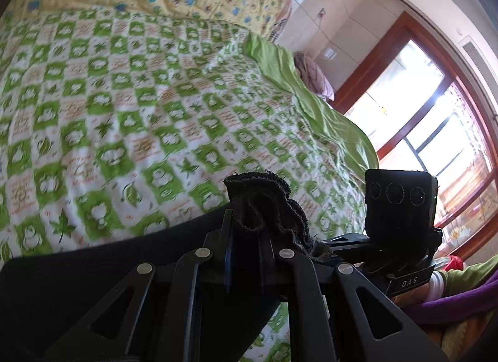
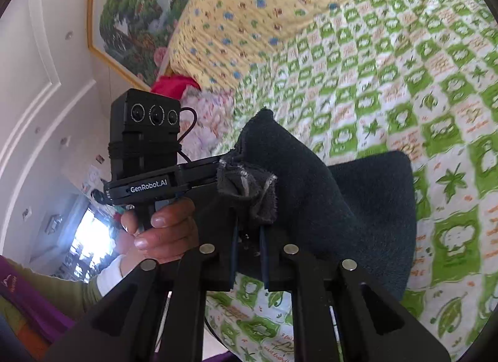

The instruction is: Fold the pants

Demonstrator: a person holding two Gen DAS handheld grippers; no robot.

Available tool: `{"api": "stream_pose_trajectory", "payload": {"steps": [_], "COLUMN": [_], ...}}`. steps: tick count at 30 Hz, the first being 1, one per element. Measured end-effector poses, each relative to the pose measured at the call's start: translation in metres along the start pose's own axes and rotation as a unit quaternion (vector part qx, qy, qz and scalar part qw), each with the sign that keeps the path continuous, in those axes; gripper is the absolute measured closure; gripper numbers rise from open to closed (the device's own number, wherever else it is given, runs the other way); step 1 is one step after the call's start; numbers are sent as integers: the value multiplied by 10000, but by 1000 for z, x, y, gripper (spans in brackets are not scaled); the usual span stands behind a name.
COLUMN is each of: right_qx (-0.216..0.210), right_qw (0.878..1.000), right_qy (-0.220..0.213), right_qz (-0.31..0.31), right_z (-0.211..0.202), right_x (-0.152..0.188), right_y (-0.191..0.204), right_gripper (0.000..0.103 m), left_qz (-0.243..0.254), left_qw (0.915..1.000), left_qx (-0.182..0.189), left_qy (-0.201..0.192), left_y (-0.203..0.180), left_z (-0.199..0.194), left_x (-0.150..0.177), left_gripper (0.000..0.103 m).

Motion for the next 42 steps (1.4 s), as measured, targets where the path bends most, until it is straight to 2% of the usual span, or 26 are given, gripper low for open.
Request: {"api": "stream_pose_trajectory", "payload": {"steps": [7,12,13,15,18,24,26,30,32,35,42], "right_qx": [210,438,456,419,413,332,290,235,184,110,-6], "right_qw": [9985,9962,9958,9954,9951,9947,9948,9947,9948,9943,9913], "right_qy": [490,702,735,793,818,868,855,848,840,837,984], "right_qz": [-85,-280,-306,-329,-383,-447,-471,-523,-553,-648,-871], "right_z": [30,42,44,46,46,51,51,52,53,56,74], "right_x": [11,13,14,15,16,15,14,12,10,7,3], "right_y": [-2,4,5,6,10,19,23,30,35,43,61], "right_gripper": [87,84,80,76,75,73,72,72,72,72,72], "left_qz": [-499,-690,-735,-820,-920,-1209,-1335,-1529,-1644,-1810,-2288], "left_qw": [9986,9973,9970,9962,9950,9909,9886,9835,9799,9738,9571], "left_qx": [-163,-239,-258,-286,-345,-412,-430,-592,-708,-870,-991], "left_qy": [52,-1,-24,-93,-203,-437,-552,-770,-877,-1071,-1476], "left_y": [33,41,42,44,45,49,51,54,54,55,61], "left_z": [-2,-9,-11,-18,-26,-46,-54,-74,-84,-100,-137], "left_x": [26,38,40,45,49,63,69,83,92,107,140], "left_gripper": [95,94,94,94,94,87,82,82,78,76,76]}}
Point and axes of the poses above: each gripper's, at about its wrist camera, not at the fingertips, and z roughly the way its jaws point, y to its left, x to its underside, the point moved 2 cm from there along z, roughly the way its jaws point, and after that the axes turned 4 degrees about x, right-handed, at the moved point
